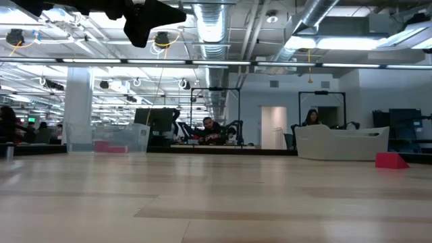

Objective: Sort & place blocks by color
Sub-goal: Put the red block into the transparent bin

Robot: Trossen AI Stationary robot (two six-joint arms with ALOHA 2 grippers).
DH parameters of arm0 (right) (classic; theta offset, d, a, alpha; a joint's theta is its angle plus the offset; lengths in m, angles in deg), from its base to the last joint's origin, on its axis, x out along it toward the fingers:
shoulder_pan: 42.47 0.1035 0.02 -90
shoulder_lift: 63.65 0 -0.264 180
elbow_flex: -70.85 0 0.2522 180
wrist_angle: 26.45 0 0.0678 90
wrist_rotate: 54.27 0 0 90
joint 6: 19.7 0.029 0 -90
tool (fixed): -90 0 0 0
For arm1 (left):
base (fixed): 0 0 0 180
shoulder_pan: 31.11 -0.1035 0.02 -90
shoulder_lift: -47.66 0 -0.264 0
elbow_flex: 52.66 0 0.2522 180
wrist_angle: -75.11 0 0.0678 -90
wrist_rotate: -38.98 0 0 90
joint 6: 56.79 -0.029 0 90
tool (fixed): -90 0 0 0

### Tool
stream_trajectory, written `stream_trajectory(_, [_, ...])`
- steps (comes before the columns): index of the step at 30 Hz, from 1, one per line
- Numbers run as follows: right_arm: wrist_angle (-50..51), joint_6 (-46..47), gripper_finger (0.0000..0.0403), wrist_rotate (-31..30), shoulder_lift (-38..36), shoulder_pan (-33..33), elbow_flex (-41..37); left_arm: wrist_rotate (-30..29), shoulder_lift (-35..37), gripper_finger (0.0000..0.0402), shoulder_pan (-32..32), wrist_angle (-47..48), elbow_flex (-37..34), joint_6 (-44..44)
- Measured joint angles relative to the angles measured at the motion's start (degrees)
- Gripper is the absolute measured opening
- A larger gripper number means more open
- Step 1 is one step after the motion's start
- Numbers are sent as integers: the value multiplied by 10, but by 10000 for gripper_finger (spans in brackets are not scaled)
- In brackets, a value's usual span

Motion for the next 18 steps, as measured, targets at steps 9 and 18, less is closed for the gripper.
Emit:
stream_trajectory(9, [88,-106,156,-90,-66,-91,47,0,0,279,0,5,0,0])
stream_trajectory(18, [89,-333,167,-237,-81,-216,48,-15,0,279,0,24,0,5])
